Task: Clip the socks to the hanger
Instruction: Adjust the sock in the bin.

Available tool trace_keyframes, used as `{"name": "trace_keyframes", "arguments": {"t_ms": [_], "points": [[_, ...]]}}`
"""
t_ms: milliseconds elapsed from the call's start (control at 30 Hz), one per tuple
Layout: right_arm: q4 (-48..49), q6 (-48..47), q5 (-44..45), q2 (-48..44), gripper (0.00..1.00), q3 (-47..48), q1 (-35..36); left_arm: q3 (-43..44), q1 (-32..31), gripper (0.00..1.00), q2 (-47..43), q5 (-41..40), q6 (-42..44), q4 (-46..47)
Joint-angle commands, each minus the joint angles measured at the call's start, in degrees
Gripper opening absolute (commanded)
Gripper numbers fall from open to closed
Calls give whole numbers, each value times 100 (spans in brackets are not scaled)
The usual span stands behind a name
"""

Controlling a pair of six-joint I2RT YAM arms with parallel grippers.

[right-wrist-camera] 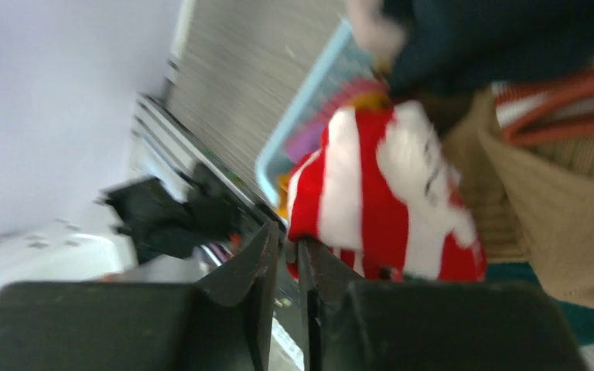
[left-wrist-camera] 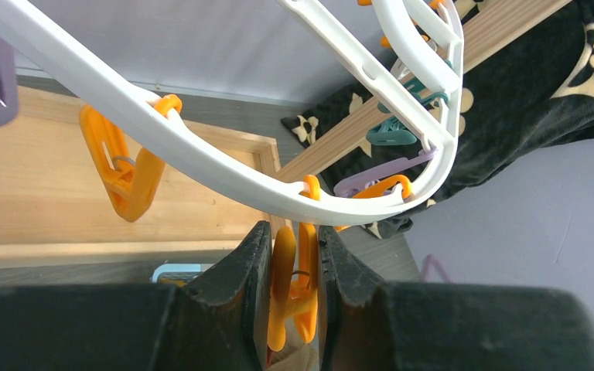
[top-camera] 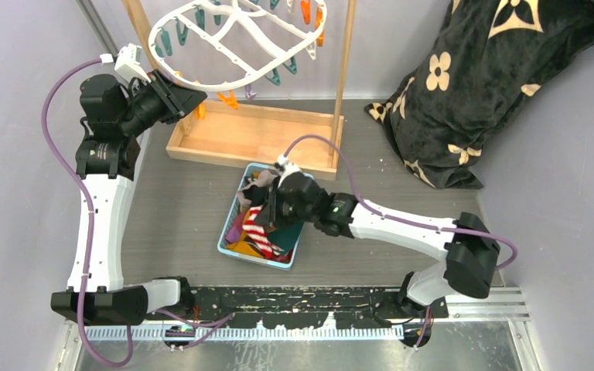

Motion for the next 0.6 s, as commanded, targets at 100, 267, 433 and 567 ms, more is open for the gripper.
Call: {"name": "trace_keyframes", "arguments": {"t_ms": [100,267,433,567], "points": [[-517,81,72,171,54,-330,198,216,10,0,-54,148,-16,-94],[-517,319,62,-175,65,-528,199,257,10,0,-27,160,-2,-118],[-251,865,643,-821,73,-912,195,293,10,0,-29,175,56,-147],[137,1655,1247,-1380,73,-1337,108,295,10,0,-14,204,65,-152]]}}
